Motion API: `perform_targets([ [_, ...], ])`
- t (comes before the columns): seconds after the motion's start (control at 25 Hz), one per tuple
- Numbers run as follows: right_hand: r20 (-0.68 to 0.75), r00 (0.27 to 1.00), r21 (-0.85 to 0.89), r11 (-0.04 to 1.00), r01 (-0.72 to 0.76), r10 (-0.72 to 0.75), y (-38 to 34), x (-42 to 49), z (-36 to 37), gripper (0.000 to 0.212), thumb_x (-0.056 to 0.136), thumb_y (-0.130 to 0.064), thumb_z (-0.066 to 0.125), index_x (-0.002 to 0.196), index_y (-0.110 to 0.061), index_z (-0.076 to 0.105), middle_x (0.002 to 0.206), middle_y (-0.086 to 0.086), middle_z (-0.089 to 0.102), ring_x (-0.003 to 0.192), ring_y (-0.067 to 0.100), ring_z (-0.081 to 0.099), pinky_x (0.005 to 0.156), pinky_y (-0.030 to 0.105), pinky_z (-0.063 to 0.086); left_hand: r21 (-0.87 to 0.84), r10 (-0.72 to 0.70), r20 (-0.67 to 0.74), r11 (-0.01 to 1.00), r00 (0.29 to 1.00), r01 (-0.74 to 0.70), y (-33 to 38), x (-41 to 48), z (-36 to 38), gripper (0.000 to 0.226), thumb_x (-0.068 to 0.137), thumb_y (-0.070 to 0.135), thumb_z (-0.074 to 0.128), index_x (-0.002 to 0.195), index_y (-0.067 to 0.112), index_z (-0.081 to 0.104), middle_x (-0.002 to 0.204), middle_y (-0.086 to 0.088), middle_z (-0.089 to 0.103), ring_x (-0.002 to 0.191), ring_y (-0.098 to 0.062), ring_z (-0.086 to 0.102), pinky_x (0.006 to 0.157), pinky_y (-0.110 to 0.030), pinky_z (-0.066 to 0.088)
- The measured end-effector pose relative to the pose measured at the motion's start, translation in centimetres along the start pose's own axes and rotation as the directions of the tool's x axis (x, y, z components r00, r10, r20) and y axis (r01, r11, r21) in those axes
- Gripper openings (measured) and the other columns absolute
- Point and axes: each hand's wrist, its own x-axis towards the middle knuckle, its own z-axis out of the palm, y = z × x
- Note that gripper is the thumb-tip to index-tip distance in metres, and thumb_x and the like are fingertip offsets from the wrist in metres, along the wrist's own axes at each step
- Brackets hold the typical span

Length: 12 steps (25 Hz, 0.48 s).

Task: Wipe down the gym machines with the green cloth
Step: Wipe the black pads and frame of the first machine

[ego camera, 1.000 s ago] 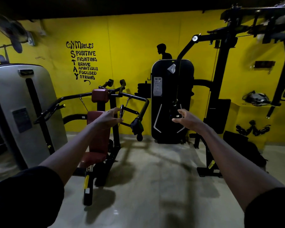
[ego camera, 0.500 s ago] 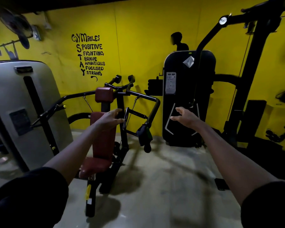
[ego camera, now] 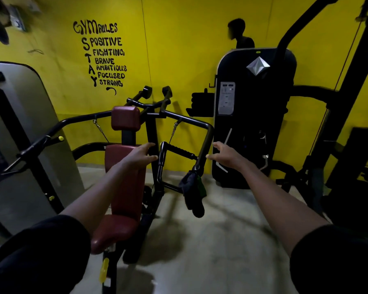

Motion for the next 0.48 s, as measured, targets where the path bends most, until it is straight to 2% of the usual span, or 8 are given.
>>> perform_targets([
  [0.08,0.033,0.999,-0.054,0.998,-0.037,0.038,0.9,2.3,1.9,0.078,0.092,-0.036,0.069,0.155,-0.013,0.029,0.159,0.013,0.034,0.143,0.030,0.037,0.109,0.038,0.036,0.005,-0.024,0.023,1.000,0.999,0.024,-1.1,2.3,1.1,0.067,0.093,0.027,0.066,0.151,0.016,0.035,0.150,-0.016,0.043,0.133,-0.030,0.046,0.107,-0.043,0.044],
  [0.16,0.052,0.996,-0.123,0.990,-0.067,0.074,1.8,3.8,3.8,0.074,0.092,-0.032,0.069,0.153,-0.010,0.034,0.154,0.013,0.042,0.138,0.029,0.044,0.101,0.033,0.040,0.005,-0.038,0.041,0.999,0.998,0.038,-1.8,4.1,2.7,0.068,0.093,0.026,0.066,0.152,0.015,0.034,0.150,-0.017,0.042,0.136,-0.031,0.043,0.107,-0.040,0.041],
  [0.24,0.103,0.992,-0.214,0.976,-0.051,0.074,2.9,4.8,5.6,0.061,0.093,-0.019,0.066,0.148,-0.012,0.042,0.146,0.012,0.050,0.130,0.029,0.051,0.091,0.030,0.044,-0.007,-0.045,0.043,0.999,0.998,0.045,-2.3,5.5,4.1,0.066,0.094,0.025,0.065,0.152,0.015,0.034,0.150,-0.016,0.043,0.137,-0.030,0.042,0.102,-0.035,0.039],
  [0.32,0.188,0.982,-0.315,0.949,0.030,0.032,3.8,5.9,7.4,0.059,0.091,-0.005,0.056,0.146,-0.021,0.046,0.143,0.012,0.052,0.122,0.031,0.056,0.083,0.031,0.046,-0.028,-0.057,0.056,0.998,0.997,0.058,-2.9,6.8,5.1,0.065,0.095,0.024,0.064,0.152,0.016,0.034,0.150,-0.015,0.043,0.135,-0.029,0.044,0.095,-0.030,0.039],
  [0.4,0.270,0.963,-0.414,0.903,0.115,0.001,5.0,6.9,9.0,0.067,0.088,0.001,0.050,0.145,-0.034,0.048,0.142,0.009,0.051,0.118,0.031,0.057,0.085,0.035,0.052,-0.028,-0.067,0.071,0.997,0.995,0.069,-3.5,7.8,5.7,0.065,0.096,0.024,0.063,0.153,0.017,0.033,0.150,-0.016,0.042,0.134,-0.030,0.045,0.094,-0.030,0.039],
  [0.48,0.326,0.945,-0.459,0.872,0.170,-0.013,5.7,7.7,10.4,0.069,0.087,0.005,0.048,0.141,-0.038,0.052,0.143,0.007,0.046,0.126,0.030,0.052,0.095,0.040,0.051,-0.015,-0.066,0.068,0.998,0.996,0.067,-3.7,8.5,5.8,0.065,0.096,0.026,0.063,0.153,0.017,0.033,0.151,-0.016,0.042,0.134,-0.031,0.045,0.095,-0.031,0.038],
])
